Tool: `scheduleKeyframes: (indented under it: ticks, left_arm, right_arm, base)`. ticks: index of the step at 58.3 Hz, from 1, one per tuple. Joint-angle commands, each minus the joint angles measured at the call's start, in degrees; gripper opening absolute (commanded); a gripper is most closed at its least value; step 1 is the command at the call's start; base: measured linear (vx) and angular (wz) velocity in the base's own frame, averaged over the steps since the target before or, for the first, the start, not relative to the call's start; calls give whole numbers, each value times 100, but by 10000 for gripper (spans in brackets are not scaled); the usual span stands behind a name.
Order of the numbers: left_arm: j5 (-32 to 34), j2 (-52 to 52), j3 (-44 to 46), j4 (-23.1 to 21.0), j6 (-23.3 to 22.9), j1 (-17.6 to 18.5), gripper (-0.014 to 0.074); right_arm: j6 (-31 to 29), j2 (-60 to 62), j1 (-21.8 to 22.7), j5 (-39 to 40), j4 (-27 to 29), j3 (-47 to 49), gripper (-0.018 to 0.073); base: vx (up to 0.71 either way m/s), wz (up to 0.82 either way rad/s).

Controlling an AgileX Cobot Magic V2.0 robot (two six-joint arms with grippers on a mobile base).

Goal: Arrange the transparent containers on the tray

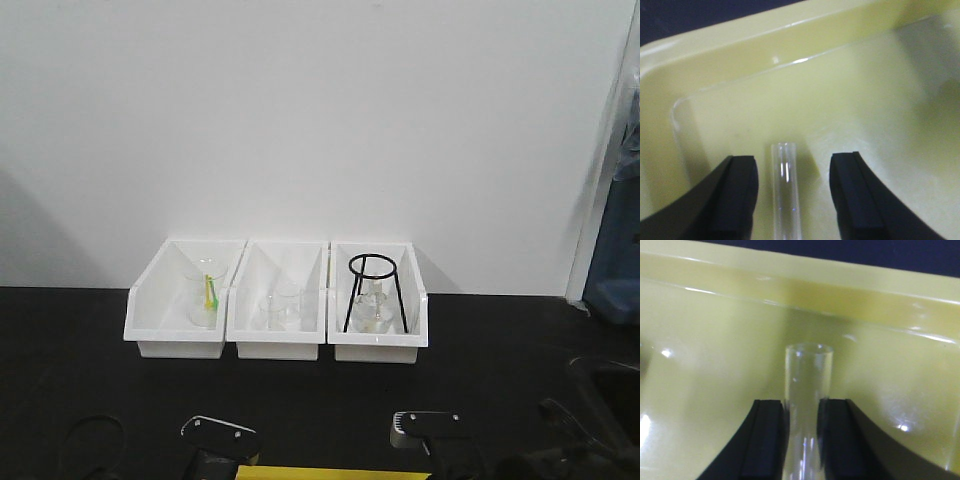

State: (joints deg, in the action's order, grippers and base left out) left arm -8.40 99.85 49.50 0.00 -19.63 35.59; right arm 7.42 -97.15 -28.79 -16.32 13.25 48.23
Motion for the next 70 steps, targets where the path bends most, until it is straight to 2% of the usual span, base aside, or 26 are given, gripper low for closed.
scheduleKeyframes:
  ticks: [1,10,16,24,38,53,60,65,70]
  left_arm:
    - [441,-292,155,-54,-30,28,467]
    - [604,-553,155,-54,-30,28,468]
    - [789,-850,155,-54,-24,28,468]
    - [1034,-1322,155,0,40,28,468]
    - [1243,-2383,155,317,703,3,447]
    - [1242,-3923,155,301,970,-201,351]
    - [1103,-4631,147,307,1383,-262,270]
    - [840,-5011,147,307,1693,-262,211]
    - [626,-5306,147,301,1810,-262,147]
  right_arm:
    - [-32,204,33,208,-45,146,379]
    - [-32,204,33,226,-115,146,462]
    - [-32,210,33,213,-142,146,484]
    - [-41,447,33,154,-26,146,475]
    - [-362,1816,33,339,-381,146,431]
    - [-489,4048,33,371,-1279,146,334]
    - [-483,4750,33,286,-1705,146,257]
    - [-479,5052,33,107,-1715,146,190]
    - [-463,5188,33,-14,-1641,146,125]
  base:
    - [0,0]
    - [0,0]
    - [0,0]
    - [0,0]
    - [0,0]
    - [0,0]
    - [0,0]
    - [0,0]
    - [0,0]
